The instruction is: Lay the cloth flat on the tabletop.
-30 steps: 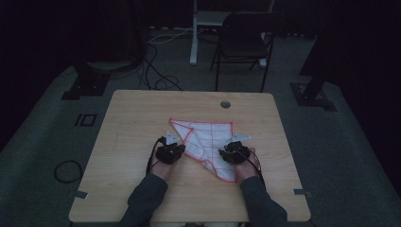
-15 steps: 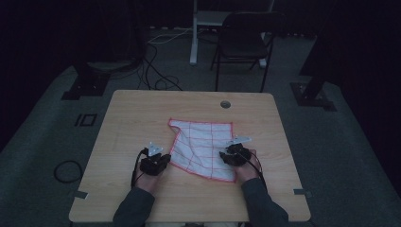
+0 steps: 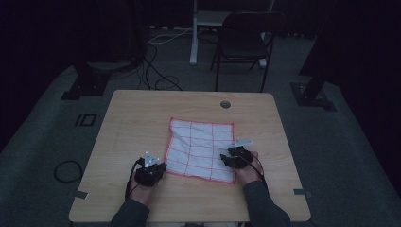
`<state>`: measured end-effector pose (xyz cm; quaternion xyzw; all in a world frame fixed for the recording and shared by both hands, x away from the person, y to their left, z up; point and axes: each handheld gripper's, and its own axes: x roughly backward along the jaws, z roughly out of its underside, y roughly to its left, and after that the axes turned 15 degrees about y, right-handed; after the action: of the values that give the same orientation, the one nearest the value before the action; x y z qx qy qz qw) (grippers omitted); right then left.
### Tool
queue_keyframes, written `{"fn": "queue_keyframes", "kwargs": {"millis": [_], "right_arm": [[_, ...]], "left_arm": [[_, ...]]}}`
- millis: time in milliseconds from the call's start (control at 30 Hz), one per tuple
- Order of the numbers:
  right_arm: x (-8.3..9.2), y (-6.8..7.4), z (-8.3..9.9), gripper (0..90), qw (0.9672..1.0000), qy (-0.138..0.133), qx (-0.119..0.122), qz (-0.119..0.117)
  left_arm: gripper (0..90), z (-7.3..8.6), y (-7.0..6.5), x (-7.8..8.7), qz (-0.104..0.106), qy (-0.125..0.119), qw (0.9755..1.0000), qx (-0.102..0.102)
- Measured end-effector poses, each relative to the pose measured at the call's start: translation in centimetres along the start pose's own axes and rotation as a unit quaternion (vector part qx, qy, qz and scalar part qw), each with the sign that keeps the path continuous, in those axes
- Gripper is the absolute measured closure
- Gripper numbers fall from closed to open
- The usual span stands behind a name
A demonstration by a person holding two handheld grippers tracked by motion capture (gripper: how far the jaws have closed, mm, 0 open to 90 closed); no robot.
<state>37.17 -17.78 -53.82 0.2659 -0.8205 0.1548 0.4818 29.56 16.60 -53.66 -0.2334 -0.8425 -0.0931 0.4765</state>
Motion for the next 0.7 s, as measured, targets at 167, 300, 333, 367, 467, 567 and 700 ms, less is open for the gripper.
{"fn": "queue_keyframes", "kwargs": {"millis": [167, 300, 333, 367, 467, 567, 700], "right_arm": [[0.1, 0.1, 0.2, 55.6, 1.0000, -0.001, -0.001, 0.000], [0.2, 0.1, 0.5, 55.5, 1.0000, -0.002, 0.000, 0.000], [0.3, 0.1, 0.6, 55.5, 1.0000, -0.003, 0.000, 0.000], [0.3, 0.0, 0.7, 55.4, 1.0000, -0.004, 0.001, 0.000], [0.4, 0.0, 0.9, 55.3, 1.0000, -0.005, 0.001, -0.001], [0.4, -0.1, 1.0, 55.3, 1.0000, -0.006, 0.001, -0.002], [0.4, -0.2, 1.0, 55.2, 1.0000, -0.007, 0.003, -0.002]], "left_arm": [[84.8, 0.5, -0.3, -0.1, 0.002, 0.008, 1.0000, -0.003], [84.1, 0.8, -0.6, 0.1, 0.007, 0.012, 0.9999, -0.008], [84.2, 0.9, -0.6, 0.2, 0.009, 0.012, 0.9998, -0.008], [84.6, 1.0, -0.8, 0.2, 0.010, 0.012, 0.9998, -0.010], [85.5, 1.3, -1.4, 0.3, 0.010, 0.012, 0.9997, -0.018], [85.6, 1.4, -1.6, 0.4, 0.011, 0.012, 0.9997, -0.021], [85.6, 1.8, -1.9, 0.5, 0.016, 0.007, 0.9997, -0.016]]}}
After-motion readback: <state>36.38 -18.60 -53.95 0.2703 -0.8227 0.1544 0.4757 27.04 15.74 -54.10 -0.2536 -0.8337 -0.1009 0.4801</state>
